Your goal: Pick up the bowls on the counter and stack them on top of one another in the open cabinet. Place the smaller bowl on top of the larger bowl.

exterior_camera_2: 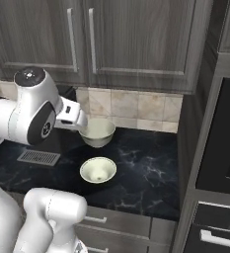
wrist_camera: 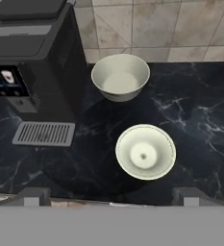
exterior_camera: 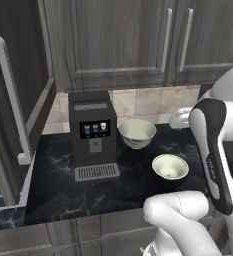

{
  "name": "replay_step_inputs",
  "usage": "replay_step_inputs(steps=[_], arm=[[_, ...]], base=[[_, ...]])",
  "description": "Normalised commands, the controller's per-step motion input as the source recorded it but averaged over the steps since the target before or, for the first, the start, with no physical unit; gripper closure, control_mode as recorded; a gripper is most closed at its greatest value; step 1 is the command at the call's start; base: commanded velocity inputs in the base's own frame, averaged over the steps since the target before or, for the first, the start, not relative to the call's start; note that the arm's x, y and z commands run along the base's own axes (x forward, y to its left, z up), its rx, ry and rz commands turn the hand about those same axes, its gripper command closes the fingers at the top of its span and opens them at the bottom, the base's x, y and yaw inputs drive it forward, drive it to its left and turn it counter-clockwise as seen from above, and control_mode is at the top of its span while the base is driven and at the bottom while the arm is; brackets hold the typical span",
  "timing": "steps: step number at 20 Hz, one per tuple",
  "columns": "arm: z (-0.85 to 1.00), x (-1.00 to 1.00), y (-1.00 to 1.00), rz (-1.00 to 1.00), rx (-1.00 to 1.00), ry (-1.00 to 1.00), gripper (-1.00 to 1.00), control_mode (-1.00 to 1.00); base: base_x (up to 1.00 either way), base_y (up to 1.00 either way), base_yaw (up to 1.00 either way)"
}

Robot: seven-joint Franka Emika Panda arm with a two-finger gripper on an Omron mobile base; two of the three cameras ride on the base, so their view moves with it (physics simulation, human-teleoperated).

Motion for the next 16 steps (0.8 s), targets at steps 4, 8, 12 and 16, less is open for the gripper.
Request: replay_step_inputs(steps=[4,8,12,16], arm=[[-0.13,0.28,-0.1,-0.07,0.08,0.05,-1.0,-1.0],[-0.13,0.09,-0.18,-0.11,0.1,0.08,-1.0,-1.0],[-0.15,0.0,-0.13,-0.13,0.11,0.1,-1.0,-1.0],[-0.18,0.03,-0.08,-0.14,0.11,0.06,-1.0,-1.0]], base=[[0.0,0.0,0.0],[0.0,0.0,0.0],[0.0,0.0,0.0],[0.0,0.0,0.0]])
